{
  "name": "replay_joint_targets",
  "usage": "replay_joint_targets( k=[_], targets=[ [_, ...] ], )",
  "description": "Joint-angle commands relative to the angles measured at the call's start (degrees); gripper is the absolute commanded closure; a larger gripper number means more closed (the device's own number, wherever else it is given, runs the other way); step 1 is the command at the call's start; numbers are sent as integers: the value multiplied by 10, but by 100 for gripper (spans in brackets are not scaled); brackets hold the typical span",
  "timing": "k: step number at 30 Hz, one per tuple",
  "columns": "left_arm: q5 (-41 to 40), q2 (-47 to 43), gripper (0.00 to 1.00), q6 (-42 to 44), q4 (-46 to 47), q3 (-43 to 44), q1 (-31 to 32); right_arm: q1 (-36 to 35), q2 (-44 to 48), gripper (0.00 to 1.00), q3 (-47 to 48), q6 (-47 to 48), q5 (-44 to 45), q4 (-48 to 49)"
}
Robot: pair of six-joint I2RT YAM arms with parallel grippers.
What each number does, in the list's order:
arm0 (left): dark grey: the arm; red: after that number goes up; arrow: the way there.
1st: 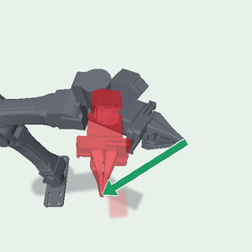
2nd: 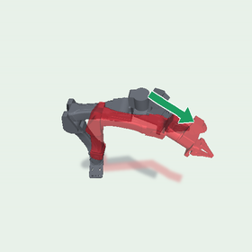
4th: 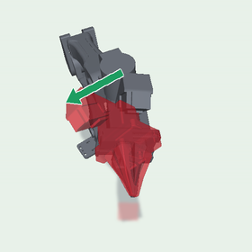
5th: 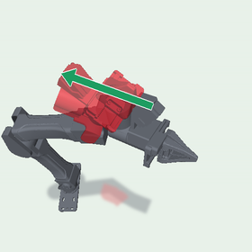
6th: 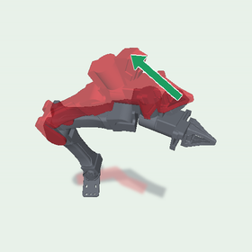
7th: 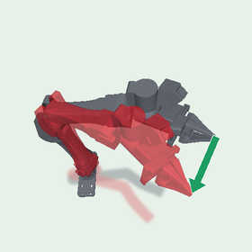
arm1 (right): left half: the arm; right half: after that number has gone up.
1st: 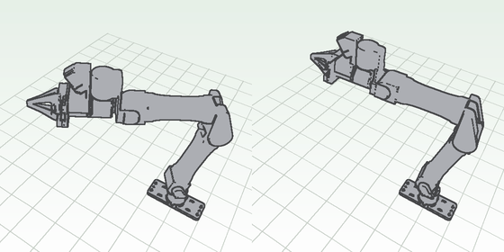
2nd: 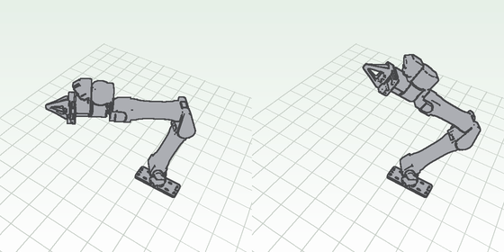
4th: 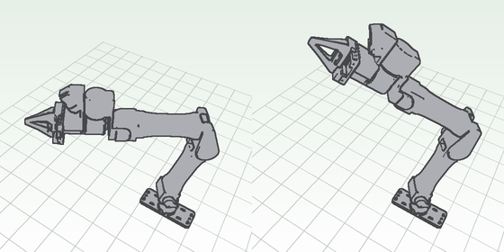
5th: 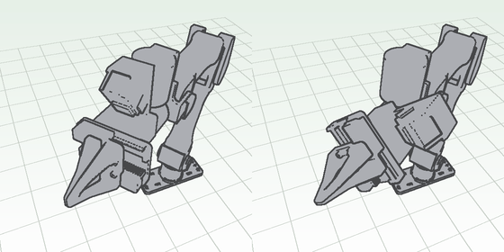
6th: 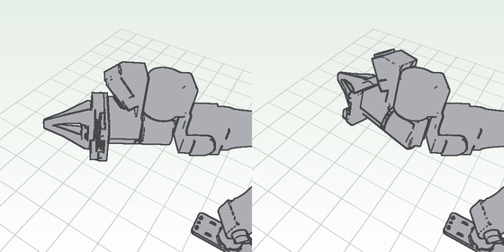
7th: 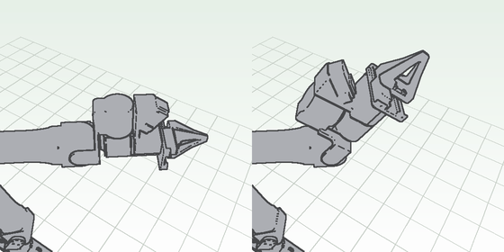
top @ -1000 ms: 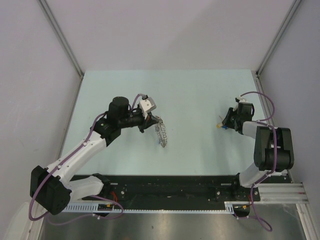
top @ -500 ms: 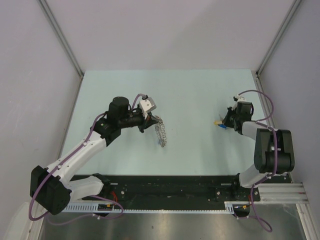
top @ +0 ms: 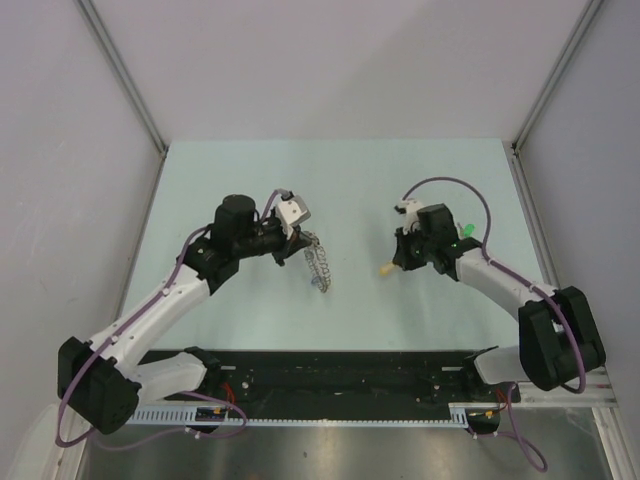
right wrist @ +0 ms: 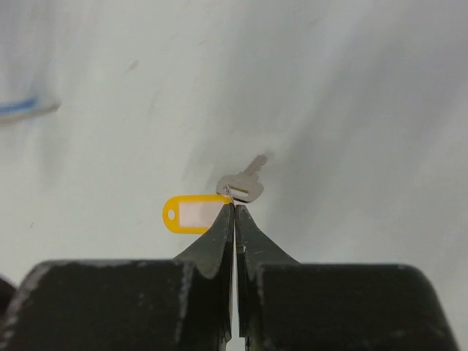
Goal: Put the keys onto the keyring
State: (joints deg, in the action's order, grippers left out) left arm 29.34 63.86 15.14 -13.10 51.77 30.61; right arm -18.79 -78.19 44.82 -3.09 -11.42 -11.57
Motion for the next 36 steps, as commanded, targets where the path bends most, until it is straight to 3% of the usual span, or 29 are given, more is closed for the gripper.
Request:
replay_joint_targets(
  k=[1, 8, 19, 26, 31, 36],
  targets=[
    [-17, -36, 100, 31, 9, 31, -8, -77, -7, 100, 18, 51, -57, -86],
    [-28, -73, 100, 32, -16, 26, -9, -191, -78, 100, 49, 98, -72, -93],
    [-68, -150, 100, 9, -8, -62, -9, -217, -173, 98, 111, 118, -33, -105],
    [-104, -144, 100, 10, -3, -66, -9, -213, -159, 85, 117, 97, -24, -81],
    [-109, -152, 100, 9, 6, -71, -8, -211, -105, 63, 93, 81, -25, -41],
    [-109, -153, 100, 9, 11, -75, -9, -195, -18, 61, 7, 58, -39, 48]
  ],
)
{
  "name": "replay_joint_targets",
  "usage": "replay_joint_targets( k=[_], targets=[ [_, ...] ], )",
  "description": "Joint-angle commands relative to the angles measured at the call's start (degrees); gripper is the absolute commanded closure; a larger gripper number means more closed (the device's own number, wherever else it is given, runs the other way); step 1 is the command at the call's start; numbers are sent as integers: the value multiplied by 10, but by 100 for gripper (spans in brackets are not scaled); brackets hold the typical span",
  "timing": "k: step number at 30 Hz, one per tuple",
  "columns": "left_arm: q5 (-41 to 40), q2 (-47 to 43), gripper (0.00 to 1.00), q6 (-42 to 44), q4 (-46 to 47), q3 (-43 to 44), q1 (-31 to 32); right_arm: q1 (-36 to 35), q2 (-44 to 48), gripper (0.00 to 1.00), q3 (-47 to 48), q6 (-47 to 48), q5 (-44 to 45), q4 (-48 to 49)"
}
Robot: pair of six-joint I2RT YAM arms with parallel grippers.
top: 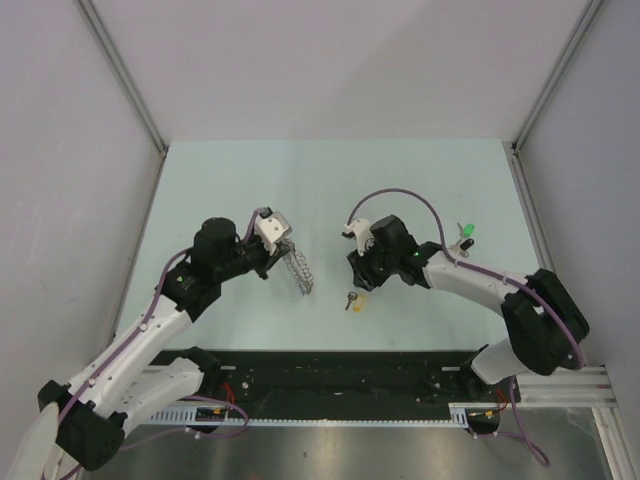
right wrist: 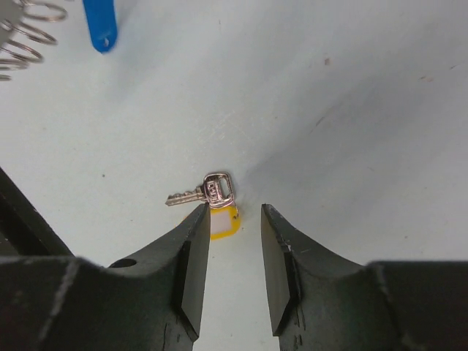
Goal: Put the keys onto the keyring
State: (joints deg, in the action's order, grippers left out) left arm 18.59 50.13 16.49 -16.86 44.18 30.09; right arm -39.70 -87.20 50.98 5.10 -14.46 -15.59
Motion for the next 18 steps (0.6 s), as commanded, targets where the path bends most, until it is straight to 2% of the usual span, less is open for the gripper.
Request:
replay_joint_targets(
  k=[1, 8, 11, 18],
  targets=[
    [0, -18, 100, -6, 50, 0, -3, 18, 84, 62, -72, -28, -16, 107],
    [6, -14, 100, -8, 54, -4, -3, 44, 146, 66, -212, -89, -72, 315],
    [4, -10, 100, -7, 54, -5, -4, 45, 142, 69, -244, -115, -78, 368],
    [3, -3, 100, -6, 54, -5, -3, 46, 92, 71, -266, -144, -86, 418]
  ],
)
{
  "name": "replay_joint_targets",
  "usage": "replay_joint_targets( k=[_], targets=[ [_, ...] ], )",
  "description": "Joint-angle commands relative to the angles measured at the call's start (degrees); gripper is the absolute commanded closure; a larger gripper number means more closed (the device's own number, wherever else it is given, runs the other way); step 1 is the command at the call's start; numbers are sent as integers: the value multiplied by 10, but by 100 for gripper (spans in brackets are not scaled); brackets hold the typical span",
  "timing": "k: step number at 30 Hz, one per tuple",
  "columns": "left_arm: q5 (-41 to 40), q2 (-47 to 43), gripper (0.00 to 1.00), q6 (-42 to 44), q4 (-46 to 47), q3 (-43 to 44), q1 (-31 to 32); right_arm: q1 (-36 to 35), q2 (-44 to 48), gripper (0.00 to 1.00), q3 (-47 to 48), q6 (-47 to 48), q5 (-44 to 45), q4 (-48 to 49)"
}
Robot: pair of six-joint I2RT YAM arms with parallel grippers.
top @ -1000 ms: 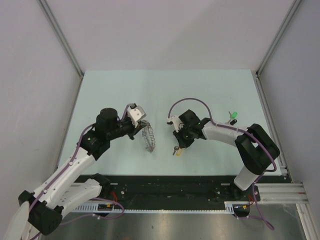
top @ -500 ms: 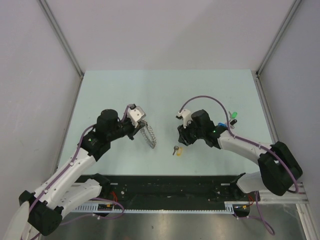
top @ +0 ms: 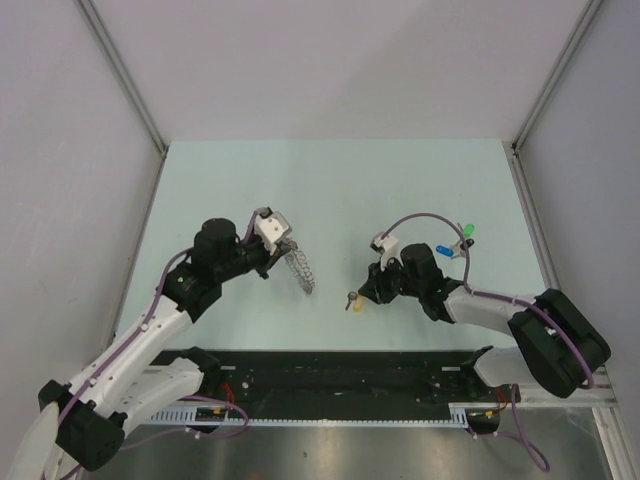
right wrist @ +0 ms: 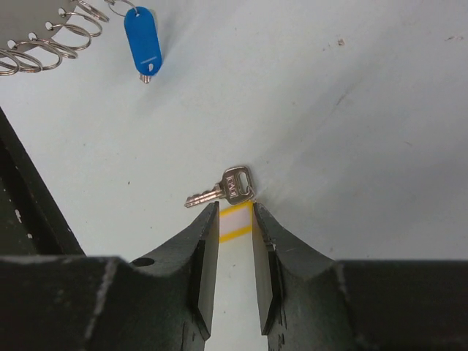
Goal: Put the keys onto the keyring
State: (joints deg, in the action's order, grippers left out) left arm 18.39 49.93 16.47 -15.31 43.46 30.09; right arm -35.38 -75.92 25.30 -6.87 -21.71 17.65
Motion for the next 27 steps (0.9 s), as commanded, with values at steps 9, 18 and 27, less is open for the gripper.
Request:
replay_joint_targets(
  k=[9, 18, 27],
  targets=[
    [5, 4, 100, -6, 38, 1, -3, 8, -67, 75, -15, -33, -13, 128],
    [5, 7, 100, -6, 38, 1, -4, 14, -78, 77, -13, -45, -12, 121],
    [16, 12, 100, -8, 39, 5, -4, 1, -80, 77, -16, -46, 5, 103]
  ],
)
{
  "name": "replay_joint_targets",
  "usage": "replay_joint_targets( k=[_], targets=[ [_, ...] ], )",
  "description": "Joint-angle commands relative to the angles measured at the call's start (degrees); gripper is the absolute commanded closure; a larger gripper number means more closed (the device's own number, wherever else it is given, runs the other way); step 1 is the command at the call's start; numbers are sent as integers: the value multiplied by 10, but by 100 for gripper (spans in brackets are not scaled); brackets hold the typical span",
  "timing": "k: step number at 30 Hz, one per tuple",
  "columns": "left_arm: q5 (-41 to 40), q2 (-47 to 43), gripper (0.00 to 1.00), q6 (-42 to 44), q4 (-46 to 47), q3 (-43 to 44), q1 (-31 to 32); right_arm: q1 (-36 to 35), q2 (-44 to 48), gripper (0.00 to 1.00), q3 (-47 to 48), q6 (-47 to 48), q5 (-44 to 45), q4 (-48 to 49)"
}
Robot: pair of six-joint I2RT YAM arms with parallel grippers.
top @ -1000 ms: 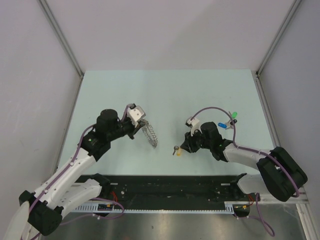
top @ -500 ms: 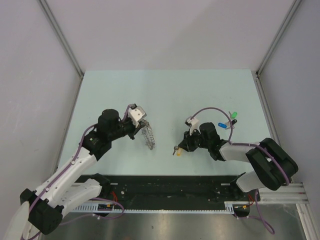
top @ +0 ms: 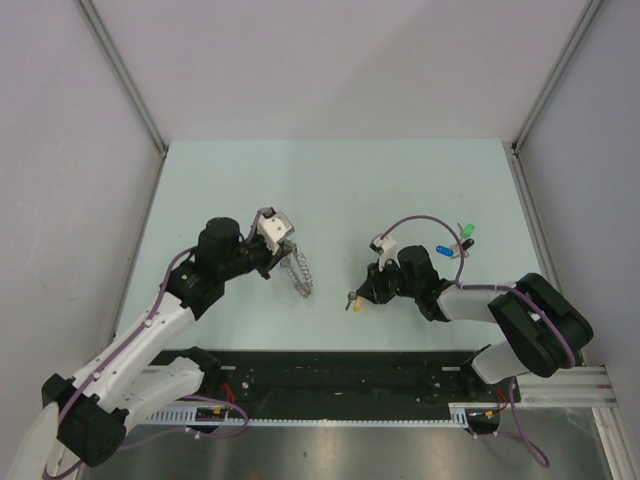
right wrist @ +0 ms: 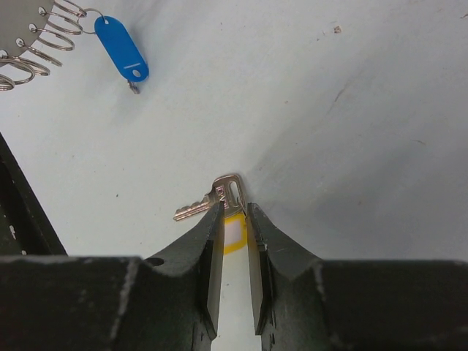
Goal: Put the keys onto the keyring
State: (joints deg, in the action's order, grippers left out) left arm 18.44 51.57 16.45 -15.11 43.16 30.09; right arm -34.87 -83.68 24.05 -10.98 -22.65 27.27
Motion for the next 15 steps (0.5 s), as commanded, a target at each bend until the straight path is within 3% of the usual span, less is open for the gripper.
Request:
replay_joint_targets(
  k=[1, 10, 15],
  targets=[
    [16, -4, 100, -8, 37, 7, -3, -4, -3, 77, -3, -3, 16, 7],
    [13, -5, 100, -7, 38, 6, -4, -2, -20, 78, -3, -4, 15, 8],
    [14, -6, 100, -7, 36, 7, -3, -5, -16, 85, -8, -3, 15, 6]
  ],
)
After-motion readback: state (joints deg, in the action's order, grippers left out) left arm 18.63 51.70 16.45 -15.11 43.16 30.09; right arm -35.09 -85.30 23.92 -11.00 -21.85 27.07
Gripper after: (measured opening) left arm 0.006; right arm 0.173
